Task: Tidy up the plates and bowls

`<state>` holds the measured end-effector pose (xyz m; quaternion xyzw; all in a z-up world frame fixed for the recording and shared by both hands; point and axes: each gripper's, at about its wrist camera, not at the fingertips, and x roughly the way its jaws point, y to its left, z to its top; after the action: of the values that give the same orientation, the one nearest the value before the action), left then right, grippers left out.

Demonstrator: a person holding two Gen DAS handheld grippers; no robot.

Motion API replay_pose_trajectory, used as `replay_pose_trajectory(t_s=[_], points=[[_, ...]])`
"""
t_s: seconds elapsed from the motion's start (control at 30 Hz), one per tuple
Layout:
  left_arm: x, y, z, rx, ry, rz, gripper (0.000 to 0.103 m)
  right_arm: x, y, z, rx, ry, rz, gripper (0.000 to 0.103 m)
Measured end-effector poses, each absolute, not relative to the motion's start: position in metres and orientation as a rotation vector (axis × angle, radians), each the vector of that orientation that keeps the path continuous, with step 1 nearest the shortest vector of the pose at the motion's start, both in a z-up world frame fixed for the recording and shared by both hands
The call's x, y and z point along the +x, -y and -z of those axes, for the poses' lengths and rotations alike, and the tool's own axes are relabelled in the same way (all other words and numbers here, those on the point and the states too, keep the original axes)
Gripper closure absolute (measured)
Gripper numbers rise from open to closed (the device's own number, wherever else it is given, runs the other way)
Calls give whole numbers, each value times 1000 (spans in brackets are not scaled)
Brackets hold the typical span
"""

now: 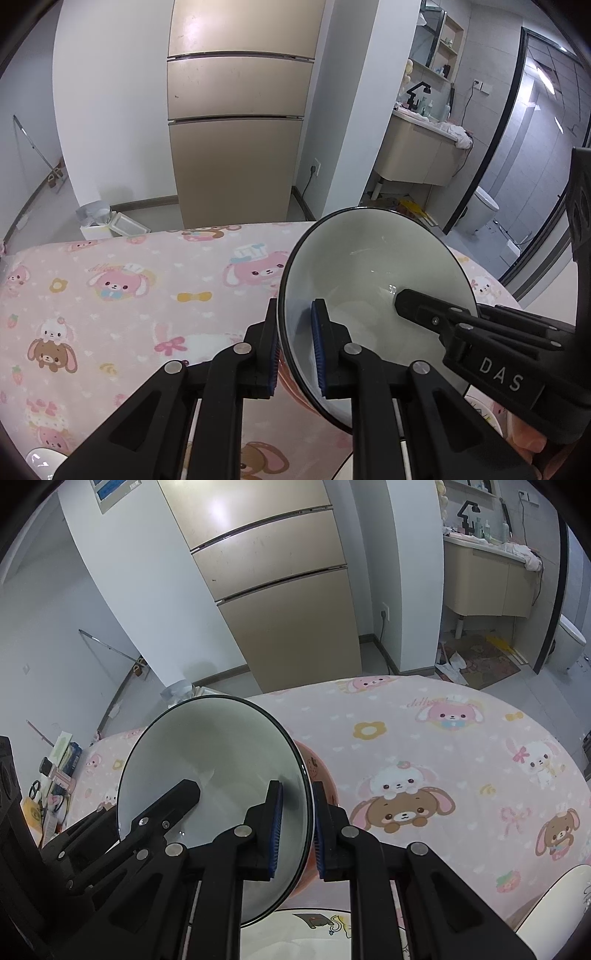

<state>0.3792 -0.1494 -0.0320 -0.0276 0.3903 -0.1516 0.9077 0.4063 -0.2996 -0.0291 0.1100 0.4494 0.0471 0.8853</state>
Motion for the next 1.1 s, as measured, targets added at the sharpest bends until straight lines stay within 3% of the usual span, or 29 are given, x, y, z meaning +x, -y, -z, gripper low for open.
replay_pose_trajectory(t_s=[0.47,1.1], points=[[379,152,37,-49,-786,318,88,403,292,27,165,-913,-60,87],[377,147,34,-33,-718,284,97,398,290,19,112,-839,-32,88]])
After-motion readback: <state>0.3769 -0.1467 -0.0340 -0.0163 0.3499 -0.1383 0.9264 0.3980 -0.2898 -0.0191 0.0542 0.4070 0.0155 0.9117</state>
